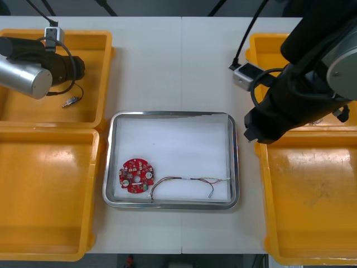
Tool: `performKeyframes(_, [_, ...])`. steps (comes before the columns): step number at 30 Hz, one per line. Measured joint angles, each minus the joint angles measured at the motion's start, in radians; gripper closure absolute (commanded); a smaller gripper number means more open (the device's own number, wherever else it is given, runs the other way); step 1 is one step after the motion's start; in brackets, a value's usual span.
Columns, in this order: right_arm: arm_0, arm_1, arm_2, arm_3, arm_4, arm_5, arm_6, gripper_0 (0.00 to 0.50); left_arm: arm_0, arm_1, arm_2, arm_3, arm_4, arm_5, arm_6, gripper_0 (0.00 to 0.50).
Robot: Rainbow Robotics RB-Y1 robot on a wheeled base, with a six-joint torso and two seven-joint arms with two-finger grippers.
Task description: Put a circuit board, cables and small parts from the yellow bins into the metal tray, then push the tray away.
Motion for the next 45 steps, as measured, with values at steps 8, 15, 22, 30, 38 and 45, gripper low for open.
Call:
performKeyframes(8, [0.116,-0.061,-0.163,-0.029,-0.001,0.015,-0.166,0.0,-0.008,0.0,-0.03,0.018,0.069,-0.036,0.0,0.236])
performKeyframes(15, [0.17,-0.098,-0.236,-0.029,0.0,0.031,-0.34,0.0,-0.03,0.0,-0.14,0.078,0.089,-0.189,0.0,0.494])
performKeyframes(22, [0.215,-0.111,-0.282,-0.029,0.036,0.036,-0.347,0.0,-0.049,0.0,-0.173,0.088,0.102,-0.203,0.0,0.5])
performKeyframes(30, [0.238,-0.117,-0.341,0.046,0.053,0.035,-0.322,0.0,-0.057,0.003,-0.173,0.08,0.129,-0.173,0.0,0.5])
performKeyframes(38, [0.227,-0.117,-0.351,0.222,0.084,-0.003,-0.106,0.0,-0.091,0.065,-0.163,-0.044,0.211,0.074,0.0,0.5])
performKeyframes(45, [0.19,-0.117,-0.351,0.375,0.096,-0.061,0.06,0.0,-0.092,0.084,-0.031,-0.095,0.206,0.271,0.0,0.5])
